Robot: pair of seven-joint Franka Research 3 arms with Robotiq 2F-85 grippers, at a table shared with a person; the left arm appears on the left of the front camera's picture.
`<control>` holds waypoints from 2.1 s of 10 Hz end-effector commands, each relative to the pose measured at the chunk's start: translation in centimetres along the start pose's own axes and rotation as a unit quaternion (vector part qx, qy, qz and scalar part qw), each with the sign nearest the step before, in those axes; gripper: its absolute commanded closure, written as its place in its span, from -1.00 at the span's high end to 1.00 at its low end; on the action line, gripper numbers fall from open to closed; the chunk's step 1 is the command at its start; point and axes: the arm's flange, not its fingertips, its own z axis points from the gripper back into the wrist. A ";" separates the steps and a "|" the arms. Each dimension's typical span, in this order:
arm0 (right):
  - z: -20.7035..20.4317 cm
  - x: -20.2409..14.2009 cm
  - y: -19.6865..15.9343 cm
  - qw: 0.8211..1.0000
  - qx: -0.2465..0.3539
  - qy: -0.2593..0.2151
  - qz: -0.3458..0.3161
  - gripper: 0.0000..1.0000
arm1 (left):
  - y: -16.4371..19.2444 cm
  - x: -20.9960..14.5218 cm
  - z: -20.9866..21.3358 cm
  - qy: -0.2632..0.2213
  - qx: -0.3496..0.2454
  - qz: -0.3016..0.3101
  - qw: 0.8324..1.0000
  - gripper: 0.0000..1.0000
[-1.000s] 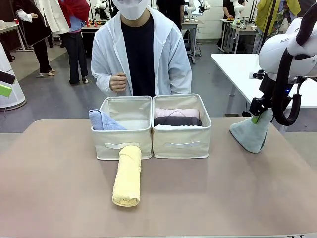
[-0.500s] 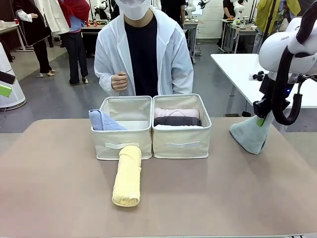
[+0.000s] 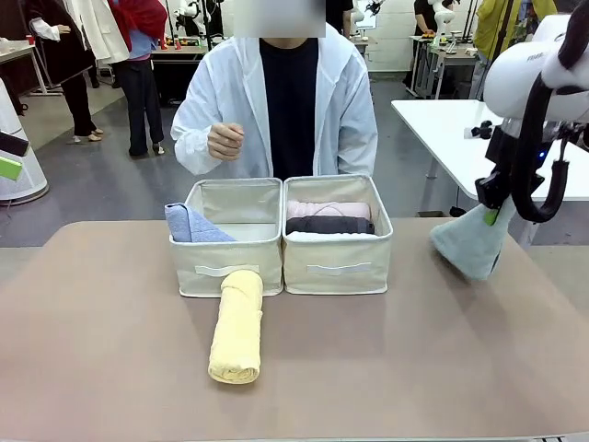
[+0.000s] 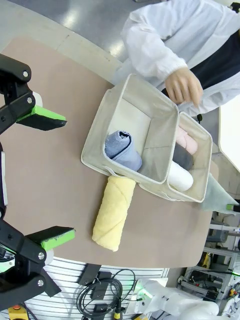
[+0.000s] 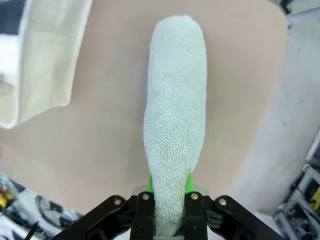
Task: Sort the towels based on their folding style.
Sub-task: Pick up another triangle-folded towel from the table and place it in the left Fabric basket.
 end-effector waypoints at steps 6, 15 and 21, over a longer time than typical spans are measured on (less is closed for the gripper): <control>19.9 -10.9 3.3 0.997 -0.039 -0.056 0.033 -1.00 | 0.1 0.0 0.2 -0.002 -0.004 0.000 1.000 1.00; 21.8 -5.8 10.5 0.975 0.007 -0.089 0.201 -0.58 | 0.1 0.0 0.2 -0.002 -0.004 0.000 1.000 1.00; 22.2 -24.8 0.7 0.991 -0.043 -0.024 0.127 -0.58 | 0.1 0.0 0.2 -0.002 -0.004 0.000 1.000 1.00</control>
